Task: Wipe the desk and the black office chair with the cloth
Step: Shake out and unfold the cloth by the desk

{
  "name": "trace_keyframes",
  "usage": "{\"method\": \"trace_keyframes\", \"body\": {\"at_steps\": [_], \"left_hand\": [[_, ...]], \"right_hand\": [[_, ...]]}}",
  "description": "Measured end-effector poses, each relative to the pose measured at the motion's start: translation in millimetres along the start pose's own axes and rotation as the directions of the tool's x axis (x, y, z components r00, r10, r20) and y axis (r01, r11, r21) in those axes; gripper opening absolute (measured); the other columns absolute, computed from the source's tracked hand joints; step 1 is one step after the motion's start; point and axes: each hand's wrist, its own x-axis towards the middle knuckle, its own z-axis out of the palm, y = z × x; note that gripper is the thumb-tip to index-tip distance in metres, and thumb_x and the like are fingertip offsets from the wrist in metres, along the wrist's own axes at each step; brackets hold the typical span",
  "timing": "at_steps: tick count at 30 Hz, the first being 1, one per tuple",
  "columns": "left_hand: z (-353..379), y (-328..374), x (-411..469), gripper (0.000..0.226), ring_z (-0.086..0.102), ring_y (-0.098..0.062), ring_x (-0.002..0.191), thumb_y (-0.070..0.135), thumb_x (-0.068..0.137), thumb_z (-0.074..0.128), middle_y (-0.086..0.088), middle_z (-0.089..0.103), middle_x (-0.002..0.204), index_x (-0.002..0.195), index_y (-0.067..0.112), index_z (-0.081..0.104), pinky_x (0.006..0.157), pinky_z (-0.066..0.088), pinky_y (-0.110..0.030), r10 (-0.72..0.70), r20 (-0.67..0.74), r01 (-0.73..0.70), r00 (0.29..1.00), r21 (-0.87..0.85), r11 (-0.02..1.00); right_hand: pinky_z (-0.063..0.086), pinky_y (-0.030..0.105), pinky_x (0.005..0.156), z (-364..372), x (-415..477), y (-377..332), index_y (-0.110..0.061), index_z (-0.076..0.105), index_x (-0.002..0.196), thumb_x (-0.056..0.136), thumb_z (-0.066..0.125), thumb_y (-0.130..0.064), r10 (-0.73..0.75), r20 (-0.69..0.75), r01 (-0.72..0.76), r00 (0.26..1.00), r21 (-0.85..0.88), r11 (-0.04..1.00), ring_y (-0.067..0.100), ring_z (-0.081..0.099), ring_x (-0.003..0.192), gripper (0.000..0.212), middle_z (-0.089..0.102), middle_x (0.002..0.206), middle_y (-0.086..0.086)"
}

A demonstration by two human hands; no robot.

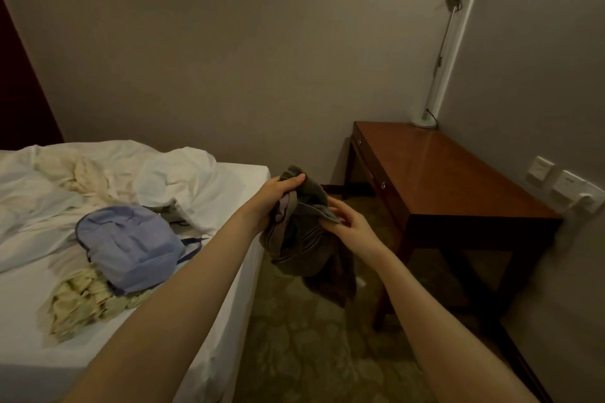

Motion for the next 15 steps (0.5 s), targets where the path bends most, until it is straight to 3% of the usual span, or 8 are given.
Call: {"method": "trace_keyframes", "body": {"at_steps": [2, 4, 6, 8, 12, 15], "left_hand": [[-19, 10, 32, 0.020, 0.064, -0.019, 0.082, 0.029, 0.095, 0.051, -0.007, 0.064, 0.088, 0.096, 0.011, 0.058, 0.072, 0.052, -0.026, -0.004, 0.025, 0.003, 1.000, 0.059, 0.998], [-32, 25, 57, 0.016, 0.062, -0.018, 0.085, 0.028, 0.094, 0.053, -0.006, 0.063, 0.090, 0.094, 0.013, 0.059, 0.074, 0.050, -0.025, 0.021, 0.021, -0.025, 1.000, 0.193, 0.981], [-51, 46, 86, 0.014, 0.060, -0.015, 0.087, 0.025, 0.094, 0.054, -0.003, 0.062, 0.092, 0.096, 0.013, 0.060, 0.076, 0.048, -0.023, 0.093, 0.036, -0.100, 0.995, 0.388, 0.916], [-67, 65, 110, 0.014, 0.061, -0.013, 0.085, 0.022, 0.094, 0.054, -0.002, 0.062, 0.093, 0.102, 0.012, 0.059, 0.077, 0.049, -0.023, 0.145, 0.059, -0.156, 0.988, 0.469, 0.869], [-92, 84, 157, 0.010, 0.062, -0.024, 0.097, 0.020, 0.095, 0.052, -0.006, 0.062, 0.098, 0.100, 0.015, 0.059, 0.087, 0.052, -0.033, 0.181, 0.124, -0.217, 0.976, 0.434, 0.874], [-98, 85, 189, 0.008, 0.060, -0.019, 0.092, 0.017, 0.096, 0.050, -0.004, 0.060, 0.096, 0.099, 0.015, 0.056, 0.081, 0.053, -0.027, 0.222, 0.118, -0.250, 0.968, 0.344, 0.905]], "right_hand": [[0.048, 0.010, 0.067, 3, 39, -5, -0.012, 0.057, 0.117, 0.093, 0.055, -0.009, 0.002, -0.044, -0.002, 0.999, -0.005, 1.000, 0.010, 0.058, 0.092, 0.024, 0.060, 0.103, 0.001], [0.048, 0.014, 0.070, 2, 70, -11, -0.013, 0.059, 0.102, 0.095, 0.051, -0.011, 0.028, -0.060, -0.029, 0.998, -0.007, 1.000, 0.014, 0.058, 0.094, 0.011, 0.060, 0.095, 0.000], [0.046, 0.019, 0.074, 2, 105, -14, -0.017, 0.059, 0.091, 0.096, 0.049, -0.012, 0.032, -0.083, -0.031, 0.996, 0.005, 0.999, 0.016, 0.057, 0.093, 0.012, 0.058, 0.090, 0.000], [0.045, 0.017, 0.068, 2, 132, -17, -0.020, 0.057, 0.085, 0.096, 0.049, -0.013, 0.026, -0.106, -0.027, 0.994, -0.004, 1.000, 0.015, 0.057, 0.088, 0.015, 0.057, 0.089, 0.001], [0.047, 0.020, 0.063, 6, 177, -16, -0.011, 0.051, 0.087, 0.096, 0.050, -0.013, -0.012, -0.112, 0.007, 0.994, -0.041, 0.999, 0.019, 0.055, 0.079, 0.009, 0.052, 0.089, 0.010], [0.051, 0.032, 0.073, 2, 207, -17, -0.002, 0.050, 0.101, 0.092, 0.056, -0.013, -0.017, -0.121, 0.009, 0.993, -0.066, 0.998, 0.026, 0.057, 0.085, 0.015, 0.053, 0.094, 0.014]]}}
